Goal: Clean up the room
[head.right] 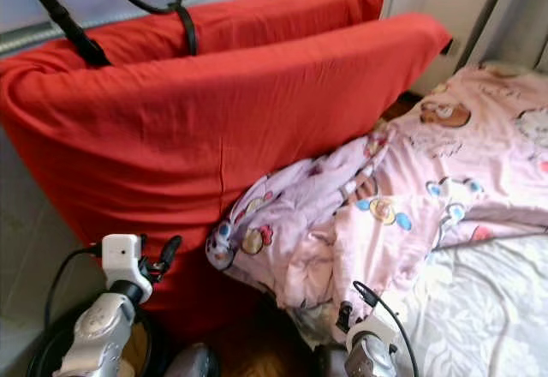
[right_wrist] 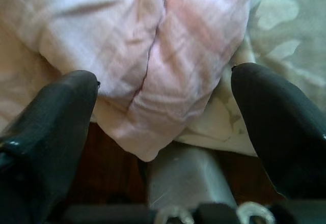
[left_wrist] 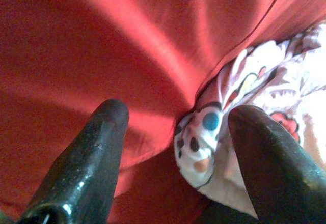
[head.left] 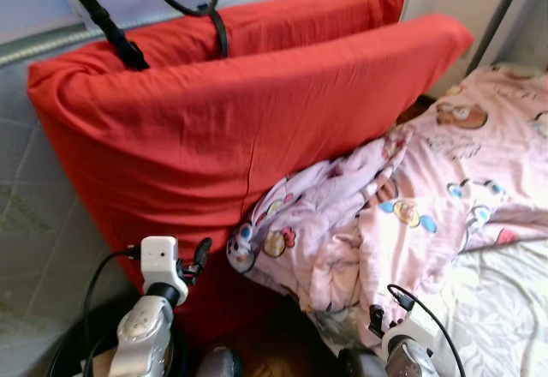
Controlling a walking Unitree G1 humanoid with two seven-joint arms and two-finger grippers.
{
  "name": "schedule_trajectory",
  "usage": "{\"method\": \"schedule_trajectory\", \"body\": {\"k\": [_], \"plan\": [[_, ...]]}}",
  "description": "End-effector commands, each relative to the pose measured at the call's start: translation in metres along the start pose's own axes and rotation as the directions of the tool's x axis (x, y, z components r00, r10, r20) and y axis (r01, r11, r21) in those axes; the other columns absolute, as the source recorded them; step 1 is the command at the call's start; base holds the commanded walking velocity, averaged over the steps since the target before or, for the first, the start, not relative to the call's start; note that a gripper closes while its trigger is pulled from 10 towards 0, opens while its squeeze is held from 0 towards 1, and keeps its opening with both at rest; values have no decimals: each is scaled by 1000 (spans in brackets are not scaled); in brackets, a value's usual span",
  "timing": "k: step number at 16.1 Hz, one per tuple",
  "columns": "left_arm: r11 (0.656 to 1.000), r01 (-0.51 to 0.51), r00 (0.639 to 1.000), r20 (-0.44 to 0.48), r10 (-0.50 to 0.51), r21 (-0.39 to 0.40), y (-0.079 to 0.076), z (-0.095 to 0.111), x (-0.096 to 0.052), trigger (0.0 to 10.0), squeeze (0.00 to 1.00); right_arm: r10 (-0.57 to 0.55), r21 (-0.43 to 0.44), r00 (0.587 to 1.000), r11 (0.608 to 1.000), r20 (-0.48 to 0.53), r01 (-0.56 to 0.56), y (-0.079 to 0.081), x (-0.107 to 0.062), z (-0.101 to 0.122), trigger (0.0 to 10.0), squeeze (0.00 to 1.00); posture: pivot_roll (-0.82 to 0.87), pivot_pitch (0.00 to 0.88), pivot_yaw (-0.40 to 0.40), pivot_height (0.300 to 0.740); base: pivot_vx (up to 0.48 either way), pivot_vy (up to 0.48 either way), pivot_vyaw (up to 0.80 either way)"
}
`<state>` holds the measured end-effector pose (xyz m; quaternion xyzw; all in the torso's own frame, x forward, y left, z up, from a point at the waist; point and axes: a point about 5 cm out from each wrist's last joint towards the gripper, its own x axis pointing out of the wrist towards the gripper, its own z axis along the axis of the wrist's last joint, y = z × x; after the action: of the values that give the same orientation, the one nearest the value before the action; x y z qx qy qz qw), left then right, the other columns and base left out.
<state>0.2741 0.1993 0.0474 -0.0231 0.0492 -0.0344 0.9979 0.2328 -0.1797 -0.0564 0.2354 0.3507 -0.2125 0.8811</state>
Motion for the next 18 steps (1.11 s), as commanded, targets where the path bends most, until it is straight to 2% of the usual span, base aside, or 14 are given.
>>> {"method": "schedule_trajectory", "body": {"k": [1,7,11,14,15,16,18], "plan": [[1000,3,1000,-11,-3,9,3,0,-4,10000,0,13,-3,1000,1000,-13,-13,4,0,-1,10000,0,174,130,35,630,0,0,0],[1000,9,1000,-26,-8,23,3,2,-26,10000,0,38,-8,999,999,-13,-38,11,3,9,10000,0,209,175,39,630,0,0,0],[1000,7,999,-54,-5,29,3,4,-40,10000,0,8,-6,999,1000,-32,-8,3,2,5,10000,0,227,203,42,630,0,0,0],[999,9,998,-65,-7,38,3,5,-44,10000,0,5,12,999,1000,-34,-5,0,2,4,10000,0,235,211,46,630,0,0,0],[999,10,998,-68,-7,40,4,5,-45,10000,0,22,20,999,1000,-33,-22,2,2,5,980,0,235,211,47,630,0,0,0],[999,11,997,-74,-8,43,3,5,-46,10000,0,46,25,999,999,-27,-46,6,2,6,0,0,234,211,47,630,0,0,0],[999,13,997,-80,-9,47,3,5,-47,10000,0,75,16,997,997,-25,-75,11,2,6,0,0,234,211,48,630,0,0,0]]}}
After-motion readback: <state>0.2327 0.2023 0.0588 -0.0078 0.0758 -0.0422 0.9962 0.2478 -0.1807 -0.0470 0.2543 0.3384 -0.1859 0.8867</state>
